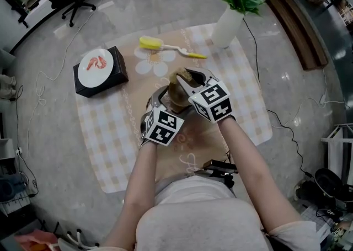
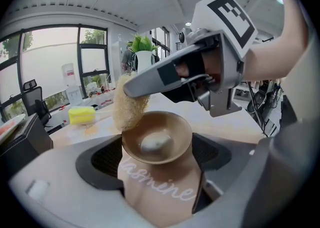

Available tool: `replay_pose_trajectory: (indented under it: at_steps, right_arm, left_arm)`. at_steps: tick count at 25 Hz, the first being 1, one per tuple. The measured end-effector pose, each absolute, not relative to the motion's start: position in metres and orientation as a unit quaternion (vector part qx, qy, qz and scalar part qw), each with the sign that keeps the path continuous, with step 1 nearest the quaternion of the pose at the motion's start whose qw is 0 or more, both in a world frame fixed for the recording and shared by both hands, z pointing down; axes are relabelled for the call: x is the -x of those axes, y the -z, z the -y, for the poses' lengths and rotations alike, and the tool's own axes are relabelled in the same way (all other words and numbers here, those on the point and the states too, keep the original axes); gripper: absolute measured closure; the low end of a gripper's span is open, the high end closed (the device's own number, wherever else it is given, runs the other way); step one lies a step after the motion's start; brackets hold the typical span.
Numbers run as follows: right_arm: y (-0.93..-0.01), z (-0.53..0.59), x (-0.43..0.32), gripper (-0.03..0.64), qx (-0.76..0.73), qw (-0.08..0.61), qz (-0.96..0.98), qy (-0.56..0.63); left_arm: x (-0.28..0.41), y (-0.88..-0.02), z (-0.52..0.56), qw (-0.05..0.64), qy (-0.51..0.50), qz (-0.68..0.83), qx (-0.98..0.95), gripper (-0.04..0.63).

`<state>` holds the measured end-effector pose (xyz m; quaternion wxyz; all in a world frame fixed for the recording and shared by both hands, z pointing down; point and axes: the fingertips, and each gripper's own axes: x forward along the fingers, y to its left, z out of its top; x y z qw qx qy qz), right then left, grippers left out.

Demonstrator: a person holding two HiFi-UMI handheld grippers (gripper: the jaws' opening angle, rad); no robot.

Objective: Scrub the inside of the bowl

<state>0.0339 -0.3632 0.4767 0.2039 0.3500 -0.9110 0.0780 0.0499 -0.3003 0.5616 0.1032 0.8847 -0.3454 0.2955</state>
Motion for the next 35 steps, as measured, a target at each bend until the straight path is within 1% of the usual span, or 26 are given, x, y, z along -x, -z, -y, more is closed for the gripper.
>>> replay_pose_trajectory:
  at_steps: [17, 27, 35]
  right_arm:
    - [-0.477, 0.363, -0.088, 0.517, -0.398, 0.213, 0.887, -0.094]
    - [-0.477, 0.34, -0.107, 0.517, -0.4, 0.232, 0.881, -0.102]
    - [-0.479, 0.315, -0.11, 0.517, -0.394, 0.231, 0.879, -0.137]
  left_arm:
    - [-0.049, -0.564, 0.299, 0.104, -0.298, 0.338, -0.887, 0.152]
    - [-0.049, -0.565, 0.299, 0.11, -0.296, 0.335, -0.888, 0.15]
    - [-0.048, -0.566, 0.299, 0.114, -0.296, 0.332, -0.888, 0.15]
